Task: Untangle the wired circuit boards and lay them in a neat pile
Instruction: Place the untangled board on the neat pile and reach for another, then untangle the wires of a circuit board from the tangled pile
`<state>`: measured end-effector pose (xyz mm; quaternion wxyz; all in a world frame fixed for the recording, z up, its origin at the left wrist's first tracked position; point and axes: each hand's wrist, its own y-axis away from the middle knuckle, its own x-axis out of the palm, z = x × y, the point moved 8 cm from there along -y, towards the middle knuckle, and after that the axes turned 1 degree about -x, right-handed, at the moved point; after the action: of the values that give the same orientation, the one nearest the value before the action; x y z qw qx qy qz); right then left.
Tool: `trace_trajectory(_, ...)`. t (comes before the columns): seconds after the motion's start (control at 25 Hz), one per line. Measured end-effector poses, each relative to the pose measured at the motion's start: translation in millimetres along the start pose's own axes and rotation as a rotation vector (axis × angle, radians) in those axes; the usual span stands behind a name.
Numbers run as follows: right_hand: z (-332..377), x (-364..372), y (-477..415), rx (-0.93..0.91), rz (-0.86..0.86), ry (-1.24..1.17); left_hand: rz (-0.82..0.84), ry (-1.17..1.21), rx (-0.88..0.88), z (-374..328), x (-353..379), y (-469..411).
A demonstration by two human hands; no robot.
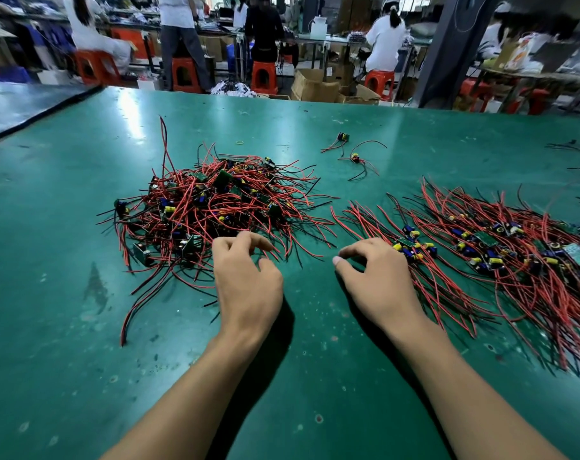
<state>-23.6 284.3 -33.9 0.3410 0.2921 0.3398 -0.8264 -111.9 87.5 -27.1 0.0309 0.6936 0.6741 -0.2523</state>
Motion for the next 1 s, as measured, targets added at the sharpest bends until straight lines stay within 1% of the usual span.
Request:
trace_trajectory(0.08, 2.5, 3.5, 1.6, -0.015, 0.004, -0.025, -0.033, -0.006, -0.045, 5.1, -4.5, -1.7)
trace_trajectory(0.16, 4.1, 7.6, 2.9, -0.034, 0.022, -0.038, 0.002, -0.041, -0.080, 9.8, -3.7, -4.5)
trace_trajectory(0.32, 3.0, 14.4, 3.5, -0.038, 0.067, -0.011, 0.172, -0.232, 0.013, 8.2, 6.4, -13.6)
trace_trajectory(0.4, 2.2, 14.0, 3.3, -0.035, 0.061, -0.020, 0.191, -0.294, 0.058, 4.6, 7.6, -14.2)
trace_trajectory(0.56, 2.5, 14.1, 3.0, -0.041, 0.051, -0.037, 0.205, -0.314, 0.144, -3.6, 12.4, -3.0)
trace_trajectory(0.72, 3.3, 13.8, 3.1, -0.025, 0.068, -0.054, 0.264, -0.173, 0.159, -11.1, 25.3, 17.2)
trace_trajectory(0.84, 7.1, 19.0, 3.6, -0.046, 0.153, -0.079, 0.290, -0.015, 0.222, -21.8, 36.5, 32.6)
trace_trajectory(0.92, 11.3, 23.6, 5.0, -0.051, 0.216, -0.209, 0.295, 0.069, 0.267, -27.6, 39.1, 36.7)
trace_trajectory(1.0, 12.3, 27.2, 6.4, 0.003, 0.266, -0.431, 0.292, 0.186, 0.210, -24.2, 38.9, 31.7)
